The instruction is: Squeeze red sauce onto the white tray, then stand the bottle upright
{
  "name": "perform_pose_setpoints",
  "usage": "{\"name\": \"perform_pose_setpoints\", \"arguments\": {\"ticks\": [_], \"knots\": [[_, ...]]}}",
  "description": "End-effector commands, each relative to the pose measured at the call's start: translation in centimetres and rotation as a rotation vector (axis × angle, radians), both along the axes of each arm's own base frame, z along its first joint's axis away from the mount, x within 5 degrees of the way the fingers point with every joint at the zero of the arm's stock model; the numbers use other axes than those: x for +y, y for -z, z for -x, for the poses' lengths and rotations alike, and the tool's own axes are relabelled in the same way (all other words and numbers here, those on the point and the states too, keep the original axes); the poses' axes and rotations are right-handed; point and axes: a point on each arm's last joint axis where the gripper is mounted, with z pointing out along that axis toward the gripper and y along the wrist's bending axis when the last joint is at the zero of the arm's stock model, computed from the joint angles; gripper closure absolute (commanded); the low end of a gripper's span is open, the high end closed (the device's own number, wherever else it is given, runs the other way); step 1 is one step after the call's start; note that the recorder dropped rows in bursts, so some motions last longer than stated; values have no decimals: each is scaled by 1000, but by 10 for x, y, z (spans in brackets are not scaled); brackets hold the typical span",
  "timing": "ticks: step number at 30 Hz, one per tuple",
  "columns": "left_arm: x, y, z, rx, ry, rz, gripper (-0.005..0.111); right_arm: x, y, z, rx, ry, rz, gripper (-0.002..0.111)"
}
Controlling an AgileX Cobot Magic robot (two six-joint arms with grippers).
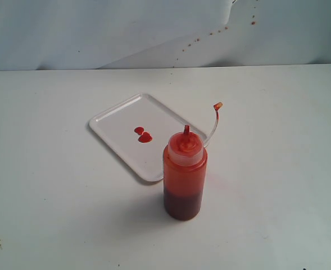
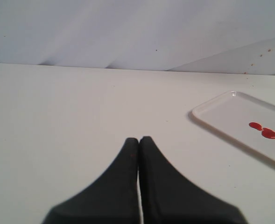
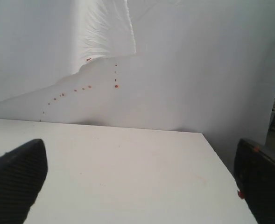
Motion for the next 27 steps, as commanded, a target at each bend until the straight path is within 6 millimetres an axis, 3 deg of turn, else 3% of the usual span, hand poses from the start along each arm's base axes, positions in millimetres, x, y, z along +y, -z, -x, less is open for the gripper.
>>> {"name": "perform_pose_setpoints", "arguments": {"ticks": [1,27], "knots": [[0,1,0,-8,4,0,107,0,0,0,-10,1,-71,3],[0,1,0,-8,4,-1,107,0,9,0,88,-2,-32,3]]}}
